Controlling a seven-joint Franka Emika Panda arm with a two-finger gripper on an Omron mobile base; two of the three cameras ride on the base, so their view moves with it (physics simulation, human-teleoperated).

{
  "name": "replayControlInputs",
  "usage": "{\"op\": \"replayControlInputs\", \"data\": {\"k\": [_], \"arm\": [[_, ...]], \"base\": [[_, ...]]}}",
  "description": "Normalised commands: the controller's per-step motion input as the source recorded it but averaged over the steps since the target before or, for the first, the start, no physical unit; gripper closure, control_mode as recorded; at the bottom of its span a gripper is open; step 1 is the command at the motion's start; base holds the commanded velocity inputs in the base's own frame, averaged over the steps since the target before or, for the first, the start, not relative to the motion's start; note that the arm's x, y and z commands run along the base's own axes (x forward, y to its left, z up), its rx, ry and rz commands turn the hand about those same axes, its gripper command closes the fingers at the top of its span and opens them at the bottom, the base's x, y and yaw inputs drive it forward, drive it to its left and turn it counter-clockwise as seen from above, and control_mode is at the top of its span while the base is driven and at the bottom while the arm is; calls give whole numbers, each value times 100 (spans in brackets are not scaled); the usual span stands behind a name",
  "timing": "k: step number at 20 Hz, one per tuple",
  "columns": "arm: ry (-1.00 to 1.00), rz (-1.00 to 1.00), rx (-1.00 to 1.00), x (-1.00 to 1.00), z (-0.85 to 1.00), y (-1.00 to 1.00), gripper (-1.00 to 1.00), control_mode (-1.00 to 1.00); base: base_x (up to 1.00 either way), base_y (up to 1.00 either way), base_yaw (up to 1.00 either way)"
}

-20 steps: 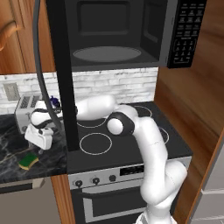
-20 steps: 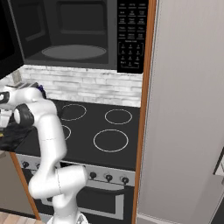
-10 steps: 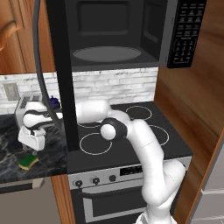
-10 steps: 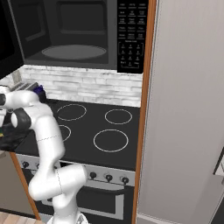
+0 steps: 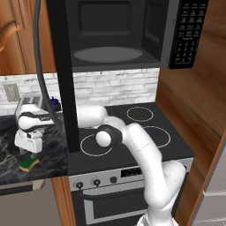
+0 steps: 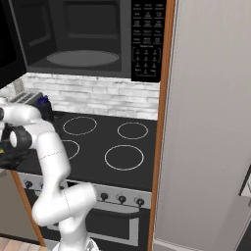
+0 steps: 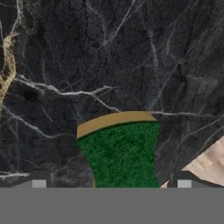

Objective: Place the sponge inside the microwave to prepare for sanitizing.

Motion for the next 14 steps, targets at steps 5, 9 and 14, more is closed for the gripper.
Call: {"op": "replayControlInputs", "data": {"k": [5,9,14], "arm": [[0,4,-6,-2,-9,7,-100,-100],[0,0,-10,-6,0,-4,-100,-100],[0,0,-10,-1,-2,0,-100,-100]], "base": [[0,0,0],[0,0,0],[0,0,0]]}}
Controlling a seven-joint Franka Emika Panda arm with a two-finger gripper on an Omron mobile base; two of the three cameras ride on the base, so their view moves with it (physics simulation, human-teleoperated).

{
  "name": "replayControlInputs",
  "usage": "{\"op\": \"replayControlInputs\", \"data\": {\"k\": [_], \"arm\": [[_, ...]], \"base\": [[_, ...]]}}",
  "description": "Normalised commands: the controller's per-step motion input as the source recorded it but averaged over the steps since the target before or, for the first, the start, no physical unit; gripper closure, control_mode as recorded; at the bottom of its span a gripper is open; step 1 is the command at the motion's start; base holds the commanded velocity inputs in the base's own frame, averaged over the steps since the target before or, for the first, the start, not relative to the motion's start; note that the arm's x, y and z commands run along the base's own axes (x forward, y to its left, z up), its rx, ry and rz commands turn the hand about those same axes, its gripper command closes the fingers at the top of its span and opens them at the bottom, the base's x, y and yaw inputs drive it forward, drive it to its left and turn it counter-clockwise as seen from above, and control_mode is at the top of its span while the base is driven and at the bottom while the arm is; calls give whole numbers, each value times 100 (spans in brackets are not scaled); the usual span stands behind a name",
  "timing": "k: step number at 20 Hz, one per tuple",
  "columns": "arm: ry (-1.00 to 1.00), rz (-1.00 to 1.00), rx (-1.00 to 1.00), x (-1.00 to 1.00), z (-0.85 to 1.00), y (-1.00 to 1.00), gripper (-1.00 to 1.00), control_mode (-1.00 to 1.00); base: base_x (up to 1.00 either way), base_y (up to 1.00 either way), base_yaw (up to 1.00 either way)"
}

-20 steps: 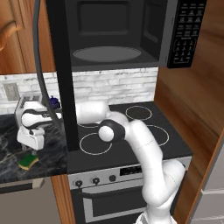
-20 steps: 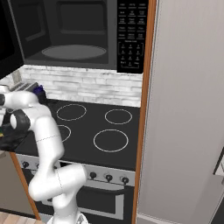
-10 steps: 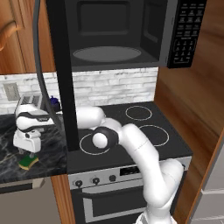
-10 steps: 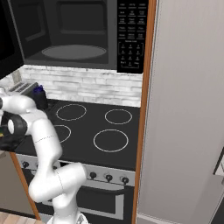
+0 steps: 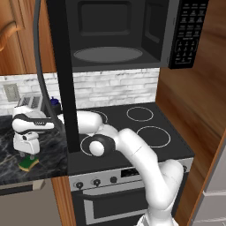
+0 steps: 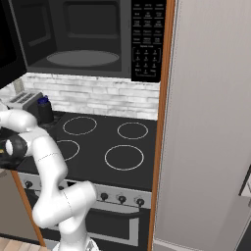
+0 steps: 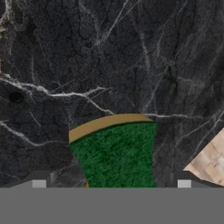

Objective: Place the sponge inside the microwave to prepare for sanitizing.

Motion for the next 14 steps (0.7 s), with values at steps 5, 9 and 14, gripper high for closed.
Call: {"op": "replayControlInputs", "data": {"k": [5,9,14], "arm": [[0,0,-5,-9,-9,-2,-100,-100],[0,0,0,2,-27,-6,-100,-100],[-3,0,0,7,-19,-4,-100,-100]], "base": [[0,0,0],[0,0,0],[0,0,0]]}}
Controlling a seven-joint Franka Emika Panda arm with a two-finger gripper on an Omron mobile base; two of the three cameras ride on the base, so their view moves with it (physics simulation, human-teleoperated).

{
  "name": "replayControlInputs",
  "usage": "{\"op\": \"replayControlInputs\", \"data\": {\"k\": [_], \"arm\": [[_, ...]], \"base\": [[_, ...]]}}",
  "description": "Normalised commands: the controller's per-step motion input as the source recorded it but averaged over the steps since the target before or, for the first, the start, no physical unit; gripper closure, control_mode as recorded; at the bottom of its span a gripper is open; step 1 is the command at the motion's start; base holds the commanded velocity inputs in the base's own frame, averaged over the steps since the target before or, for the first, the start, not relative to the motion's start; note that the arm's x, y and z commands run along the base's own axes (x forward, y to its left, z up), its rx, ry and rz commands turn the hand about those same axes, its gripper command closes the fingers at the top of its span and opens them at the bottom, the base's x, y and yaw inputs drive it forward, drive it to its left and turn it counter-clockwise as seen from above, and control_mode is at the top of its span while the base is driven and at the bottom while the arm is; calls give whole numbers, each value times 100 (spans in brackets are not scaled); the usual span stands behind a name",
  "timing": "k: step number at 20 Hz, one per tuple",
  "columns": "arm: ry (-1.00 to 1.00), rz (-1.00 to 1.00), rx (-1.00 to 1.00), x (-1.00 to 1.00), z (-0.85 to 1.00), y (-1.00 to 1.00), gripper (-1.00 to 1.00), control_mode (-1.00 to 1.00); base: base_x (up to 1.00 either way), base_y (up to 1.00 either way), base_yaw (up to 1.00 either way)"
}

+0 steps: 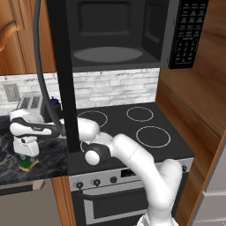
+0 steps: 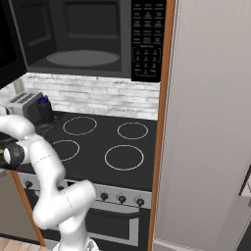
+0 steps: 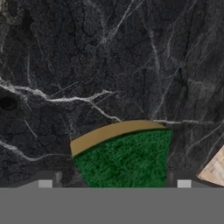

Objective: Place the sponge inside the microwave to prepare for sanitizing.

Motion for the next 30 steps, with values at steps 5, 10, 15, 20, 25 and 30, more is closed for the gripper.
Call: {"op": "replayControlInputs", "data": {"k": [5,10,15,20,25,30], "arm": [[-10,0,0,3,-15,0,-100,-100],[-8,1,0,-1,-21,-10,-100,-100],[6,1,1,-8,-17,-35,-100,-100],[3,0,0,-11,-11,-21,-100,-100],[-12,2,0,-2,-45,0,-100,-100],[-25,2,0,-1,-40,-1,-100,-100]], "base": [[0,0,0],[0,0,0],[0,0,0],[0,0,0],[0,0,0],[0,0,0]]}}
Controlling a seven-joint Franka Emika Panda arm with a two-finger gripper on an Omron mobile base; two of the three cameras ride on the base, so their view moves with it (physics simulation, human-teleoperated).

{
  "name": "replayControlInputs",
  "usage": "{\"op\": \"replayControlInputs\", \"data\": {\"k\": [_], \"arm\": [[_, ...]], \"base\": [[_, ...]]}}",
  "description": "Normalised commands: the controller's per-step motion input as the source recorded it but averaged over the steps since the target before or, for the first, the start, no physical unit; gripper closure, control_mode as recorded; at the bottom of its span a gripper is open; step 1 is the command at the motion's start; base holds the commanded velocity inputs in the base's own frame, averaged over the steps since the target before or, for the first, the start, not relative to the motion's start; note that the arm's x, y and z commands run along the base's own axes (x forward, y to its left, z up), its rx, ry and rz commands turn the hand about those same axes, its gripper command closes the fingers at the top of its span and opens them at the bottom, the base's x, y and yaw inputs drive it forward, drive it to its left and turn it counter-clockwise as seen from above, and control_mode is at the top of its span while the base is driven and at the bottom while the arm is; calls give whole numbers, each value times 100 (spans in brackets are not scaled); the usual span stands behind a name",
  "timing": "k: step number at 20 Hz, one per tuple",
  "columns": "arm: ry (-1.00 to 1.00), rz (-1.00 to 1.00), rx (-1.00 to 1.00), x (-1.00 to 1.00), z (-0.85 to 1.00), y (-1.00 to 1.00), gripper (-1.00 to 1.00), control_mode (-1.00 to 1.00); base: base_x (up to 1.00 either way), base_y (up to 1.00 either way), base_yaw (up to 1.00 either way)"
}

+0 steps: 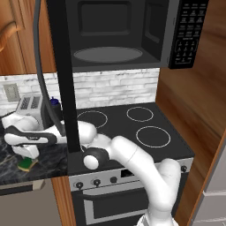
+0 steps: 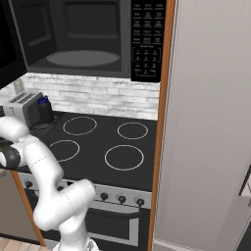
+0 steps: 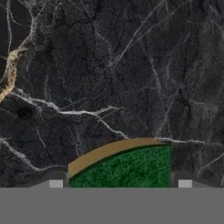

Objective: Place the sponge inside the microwave to prepare for sanitizing.

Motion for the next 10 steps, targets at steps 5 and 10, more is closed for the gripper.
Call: {"op": "replayControlInputs", "data": {"k": [5,10], "arm": [[-8,0,8,0,-62,-3,-100,-100],[1,1,11,0,-70,-10,-100,-100]], "base": [[0,0,0],[0,0,0]]}}
